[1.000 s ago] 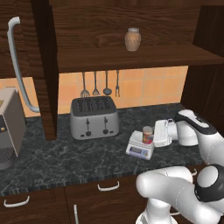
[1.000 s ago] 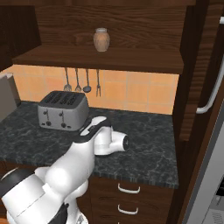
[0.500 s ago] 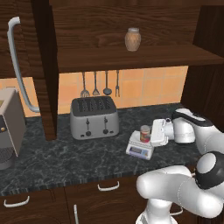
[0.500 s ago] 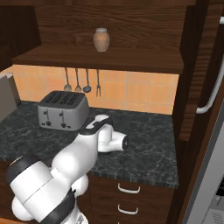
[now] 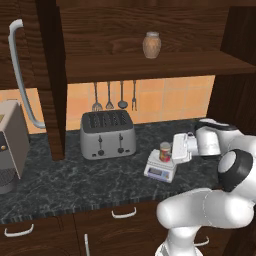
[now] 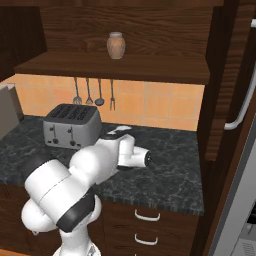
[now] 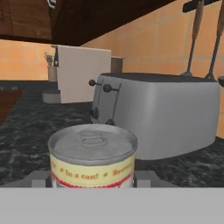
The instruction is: Pick the canned food and place it on the digital scale for weighing, and close the cabinet.
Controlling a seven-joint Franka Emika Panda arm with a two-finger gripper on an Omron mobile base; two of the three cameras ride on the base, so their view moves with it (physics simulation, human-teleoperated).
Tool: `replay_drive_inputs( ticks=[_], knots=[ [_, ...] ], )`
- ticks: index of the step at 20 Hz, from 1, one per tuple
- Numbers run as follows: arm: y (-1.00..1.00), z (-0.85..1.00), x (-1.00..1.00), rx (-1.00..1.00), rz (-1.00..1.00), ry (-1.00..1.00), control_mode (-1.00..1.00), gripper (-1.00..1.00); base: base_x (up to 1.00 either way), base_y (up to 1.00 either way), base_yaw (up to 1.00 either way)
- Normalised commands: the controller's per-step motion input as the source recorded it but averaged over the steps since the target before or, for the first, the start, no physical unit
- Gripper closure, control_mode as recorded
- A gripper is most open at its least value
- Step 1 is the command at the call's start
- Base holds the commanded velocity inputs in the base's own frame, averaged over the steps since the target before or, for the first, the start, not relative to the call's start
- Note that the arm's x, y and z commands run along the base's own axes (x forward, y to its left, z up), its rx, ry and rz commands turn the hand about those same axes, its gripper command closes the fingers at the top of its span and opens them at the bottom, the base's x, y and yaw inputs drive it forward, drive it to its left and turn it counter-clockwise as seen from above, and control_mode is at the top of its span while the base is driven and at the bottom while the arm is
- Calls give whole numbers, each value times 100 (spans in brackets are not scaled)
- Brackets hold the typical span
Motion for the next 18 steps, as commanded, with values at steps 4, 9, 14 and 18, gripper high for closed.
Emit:
replay_drive_inputs(
  ticks=[4,9,14,18],
  knots=[
    [0,-26,15,0,2,-6,-100,100,0,0,0],
    [0,-26,7,0,0,-7,-100,-100,0,0,0],
    [0,-3,-2,0,0,-3,-100,-100,0,0,0],
    [0,4,-27,0,0,-2,-100,-100,0,0,0]
  ],
)
